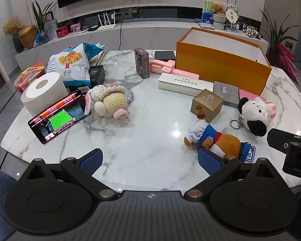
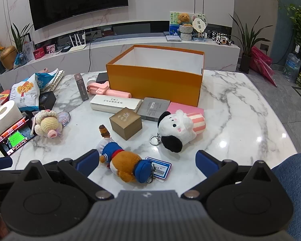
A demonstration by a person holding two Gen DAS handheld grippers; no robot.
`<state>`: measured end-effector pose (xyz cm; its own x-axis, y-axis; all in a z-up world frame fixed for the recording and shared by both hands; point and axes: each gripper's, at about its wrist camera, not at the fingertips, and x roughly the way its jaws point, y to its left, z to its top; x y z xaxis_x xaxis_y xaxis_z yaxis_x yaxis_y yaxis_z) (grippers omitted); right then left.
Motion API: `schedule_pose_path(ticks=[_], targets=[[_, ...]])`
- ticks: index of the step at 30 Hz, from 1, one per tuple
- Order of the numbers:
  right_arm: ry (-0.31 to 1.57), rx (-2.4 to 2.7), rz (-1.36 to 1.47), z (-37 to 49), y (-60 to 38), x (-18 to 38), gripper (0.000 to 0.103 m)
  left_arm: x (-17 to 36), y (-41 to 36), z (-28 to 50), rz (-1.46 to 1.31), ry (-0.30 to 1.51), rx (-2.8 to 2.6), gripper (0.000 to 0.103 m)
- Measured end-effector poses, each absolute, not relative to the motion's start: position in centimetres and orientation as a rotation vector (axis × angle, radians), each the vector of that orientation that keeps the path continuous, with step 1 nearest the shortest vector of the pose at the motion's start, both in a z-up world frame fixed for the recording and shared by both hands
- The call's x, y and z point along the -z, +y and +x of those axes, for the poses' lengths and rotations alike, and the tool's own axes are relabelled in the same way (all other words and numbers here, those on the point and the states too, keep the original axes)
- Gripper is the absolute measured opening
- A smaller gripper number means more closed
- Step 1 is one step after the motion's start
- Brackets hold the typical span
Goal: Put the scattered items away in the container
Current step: 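Move both tools toward the plush toys on the table, then grasp the white dog plush with the right tool while the left tool grasps the sailor bear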
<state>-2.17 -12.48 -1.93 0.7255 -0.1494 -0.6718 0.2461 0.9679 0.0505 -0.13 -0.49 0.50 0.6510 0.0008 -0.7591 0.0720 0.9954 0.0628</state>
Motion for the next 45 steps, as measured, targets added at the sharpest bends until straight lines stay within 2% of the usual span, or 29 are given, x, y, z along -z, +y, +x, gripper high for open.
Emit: schedule_pose_path(ticks=[30, 36, 45], targets=[[0.705, 0.197, 0.126, -2.0, -13.0, 1.7, 0.103, 0.0, -0.7, 0.3, 0.079, 0.876, 0.073, 0.103], [0.662, 0.172, 0.037, -0.9, -14.2, 0.9, 0.103, 0.5, -0.8, 1.3, 0.047, 0.886, 0.095, 0.103], [0.695, 0.205, 0.029, 1.0, -17.8, 1.6, 0.103, 1.7, -2.7, 3.3, 0.009, 0.912, 0.164, 0.103]])
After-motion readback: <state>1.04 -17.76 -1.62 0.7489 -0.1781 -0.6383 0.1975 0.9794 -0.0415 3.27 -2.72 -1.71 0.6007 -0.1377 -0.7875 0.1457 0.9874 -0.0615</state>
